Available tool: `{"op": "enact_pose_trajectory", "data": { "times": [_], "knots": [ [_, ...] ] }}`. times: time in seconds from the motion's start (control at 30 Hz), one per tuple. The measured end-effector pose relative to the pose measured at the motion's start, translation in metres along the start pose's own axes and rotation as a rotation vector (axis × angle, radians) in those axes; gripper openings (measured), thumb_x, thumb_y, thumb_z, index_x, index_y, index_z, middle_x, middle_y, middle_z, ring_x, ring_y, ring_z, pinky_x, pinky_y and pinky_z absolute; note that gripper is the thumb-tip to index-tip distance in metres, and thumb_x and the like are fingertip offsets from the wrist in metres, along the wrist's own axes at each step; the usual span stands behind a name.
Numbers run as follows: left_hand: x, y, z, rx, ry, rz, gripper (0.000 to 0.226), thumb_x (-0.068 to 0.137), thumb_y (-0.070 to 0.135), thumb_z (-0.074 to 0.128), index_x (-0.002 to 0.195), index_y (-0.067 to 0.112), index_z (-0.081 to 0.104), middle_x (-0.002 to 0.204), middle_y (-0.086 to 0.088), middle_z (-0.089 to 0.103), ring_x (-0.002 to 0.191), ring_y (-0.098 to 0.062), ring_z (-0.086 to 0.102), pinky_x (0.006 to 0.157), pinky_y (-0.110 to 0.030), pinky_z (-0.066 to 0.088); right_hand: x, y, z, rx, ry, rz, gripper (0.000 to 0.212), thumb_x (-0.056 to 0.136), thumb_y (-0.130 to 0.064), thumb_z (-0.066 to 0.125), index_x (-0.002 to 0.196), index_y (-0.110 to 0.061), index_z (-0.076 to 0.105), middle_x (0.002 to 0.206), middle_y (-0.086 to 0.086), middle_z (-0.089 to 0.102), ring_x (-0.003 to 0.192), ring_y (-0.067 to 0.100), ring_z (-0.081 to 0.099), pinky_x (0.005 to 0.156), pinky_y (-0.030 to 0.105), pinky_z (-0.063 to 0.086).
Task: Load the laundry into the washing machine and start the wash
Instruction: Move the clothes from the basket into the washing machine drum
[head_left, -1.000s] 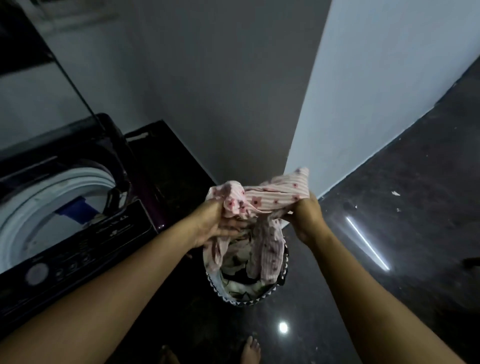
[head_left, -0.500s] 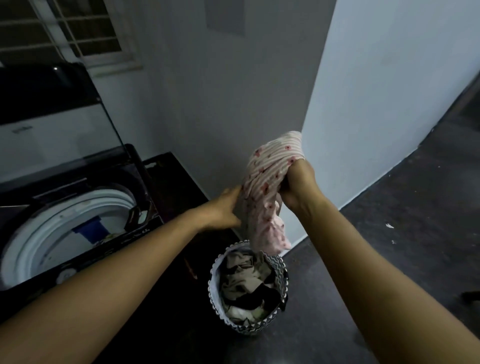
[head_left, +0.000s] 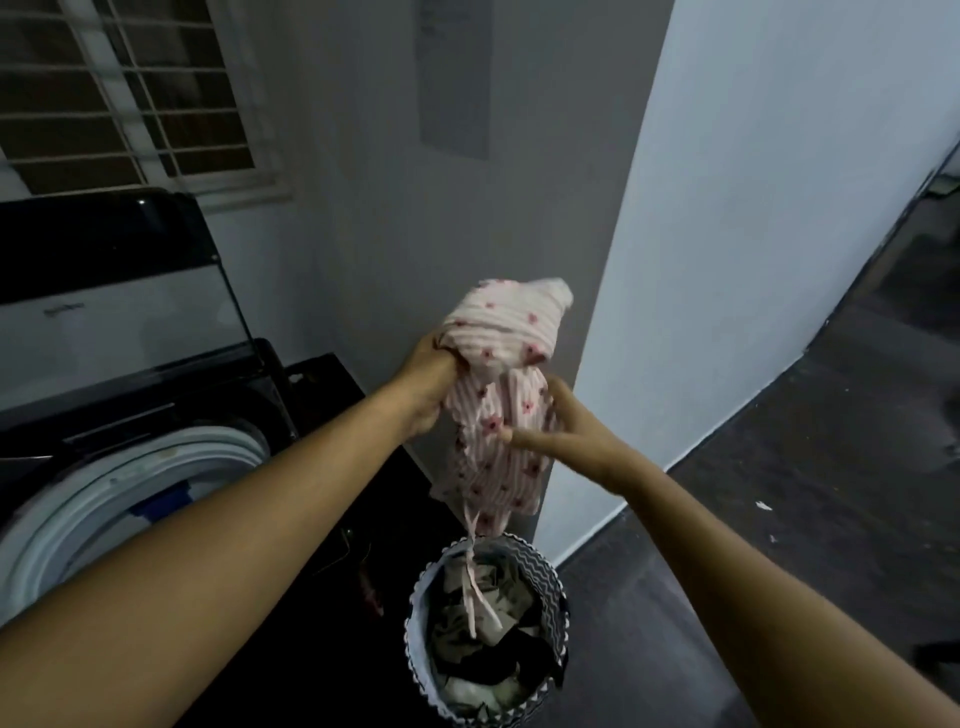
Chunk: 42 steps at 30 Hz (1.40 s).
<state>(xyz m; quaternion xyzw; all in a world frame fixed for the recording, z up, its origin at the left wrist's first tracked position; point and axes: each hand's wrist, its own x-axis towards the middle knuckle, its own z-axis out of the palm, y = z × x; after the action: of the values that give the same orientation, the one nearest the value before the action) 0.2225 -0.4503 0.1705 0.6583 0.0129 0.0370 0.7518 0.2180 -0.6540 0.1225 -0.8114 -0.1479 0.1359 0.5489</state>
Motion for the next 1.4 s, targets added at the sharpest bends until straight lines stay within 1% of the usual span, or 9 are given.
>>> {"op": "enact_pose_trajectory", "data": {
  "times": [0.1, 0.3, 0.47, 0.67, 0.87, 1.03, 1.23, 1.33, 1.4],
  "knots": [
    [0.0, 0.023, -0.009, -0.139, 0.027, 0.004, 0.01, 0.08, 0.007, 0.075, 0.088, 0.013, 0.074, 0.084, 0.002, 0.076, 0.077, -0.011, 0.07, 0.077, -0.031, 0.054, 0.002, 0.011, 0.023, 0.048, -0.006, 0.008, 0.086, 0.071, -0.036, 0.093, 0.141, -0.035, 0.042, 0.133, -0.01, 0.064, 0.121, 0.01, 0.063, 0.103, 0.035, 0.053],
    [-0.012, 0.062, -0.062, -0.176, 0.005, -0.024, 0.038, 0.084, 0.041, 0.074, 0.113, 0.017, 0.072, 0.113, -0.003, 0.075, 0.103, -0.016, 0.071, 0.089, -0.036, 0.056, 0.026, -0.039, 0.059, 0.396, 0.19, 0.106, 0.034, 0.097, -0.012, 0.063, 0.129, -0.022, 0.058, 0.12, 0.011, 0.071, 0.106, 0.029, 0.069, 0.09, 0.053, 0.059],
    [-0.026, 0.077, -0.147, -0.306, 0.091, -0.014, 0.028, 0.086, 0.039, 0.07, 0.107, 0.021, 0.075, 0.108, -0.002, 0.074, 0.097, -0.018, 0.067, 0.092, -0.041, 0.051, 0.05, -0.105, 0.091, 0.527, 0.256, -0.012, 0.013, 0.101, -0.019, 0.058, 0.11, -0.025, 0.066, 0.103, 0.003, 0.076, 0.09, 0.022, 0.072, 0.073, 0.043, 0.059],
    [-0.046, 0.086, -0.258, -0.463, 0.265, 0.066, 0.032, 0.088, 0.031, 0.068, 0.116, 0.014, 0.07, 0.111, -0.006, 0.074, 0.102, -0.022, 0.069, 0.089, -0.037, 0.055, 0.084, -0.152, 0.157, 0.527, 0.166, -0.003, 0.013, 0.099, -0.022, 0.061, 0.111, -0.021, 0.067, 0.107, 0.007, 0.076, 0.09, 0.022, 0.073, 0.077, 0.045, 0.061],
    [-0.067, 0.057, -0.365, -0.197, 0.497, -0.08, 0.038, 0.091, 0.043, 0.067, 0.12, 0.019, 0.069, 0.11, -0.005, 0.076, 0.094, -0.022, 0.073, 0.084, -0.041, 0.058, 0.131, -0.161, 0.264, 0.605, 0.07, 0.183, 0.027, 0.092, -0.019, 0.063, 0.118, -0.013, 0.067, 0.108, 0.01, 0.077, 0.099, 0.029, 0.074, 0.083, 0.054, 0.061],
    [-0.082, 0.017, -0.434, -0.004, 0.631, -0.219, 0.043, 0.087, 0.058, 0.064, 0.113, 0.025, 0.07, 0.105, 0.0, 0.077, 0.097, -0.02, 0.073, 0.092, -0.04, 0.057, 0.172, -0.149, 0.354, 0.637, -0.07, 0.308, 0.046, 0.084, -0.031, 0.066, 0.125, -0.012, 0.068, 0.12, 0.013, 0.073, 0.109, 0.034, 0.071, 0.077, 0.046, 0.059],
    [-0.095, -0.037, -0.495, 0.116, 0.686, -0.302, 0.034, 0.08, 0.028, 0.074, 0.113, 0.022, 0.07, 0.103, -0.006, 0.076, 0.092, -0.022, 0.073, 0.082, -0.04, 0.058, 0.203, -0.118, 0.431, 0.408, -0.236, 0.389, 0.055, 0.047, -0.022, 0.071, 0.098, -0.005, 0.059, 0.086, 0.022, 0.043, 0.065, 0.03, 0.043, 0.059, 0.033, 0.037],
    [-0.099, -0.066, -0.517, 0.186, 0.637, -0.372, 0.053, 0.073, 0.019, 0.075, 0.123, 0.025, 0.057, 0.11, 0.002, 0.07, 0.096, -0.02, 0.068, 0.079, -0.04, 0.059, 0.203, -0.106, 0.457, 0.272, -0.232, 0.389, 0.013, 0.068, -0.012, 0.067, 0.075, -0.003, 0.06, 0.07, 0.019, 0.05, 0.052, 0.025, 0.049, 0.052, 0.028, 0.038],
    [-0.098, -0.086, -0.529, 0.251, 0.607, -0.459, 0.053, 0.076, 0.014, 0.073, 0.123, 0.025, 0.051, 0.111, 0.002, 0.064, 0.095, -0.02, 0.064, 0.071, -0.038, 0.058, 0.211, -0.082, 0.472, 0.179, -0.213, 0.349, 0.008, 0.085, -0.008, 0.062, 0.08, -0.005, 0.067, 0.074, 0.018, 0.061, 0.057, 0.024, 0.059, 0.055, 0.03, 0.045]
  ]
}}
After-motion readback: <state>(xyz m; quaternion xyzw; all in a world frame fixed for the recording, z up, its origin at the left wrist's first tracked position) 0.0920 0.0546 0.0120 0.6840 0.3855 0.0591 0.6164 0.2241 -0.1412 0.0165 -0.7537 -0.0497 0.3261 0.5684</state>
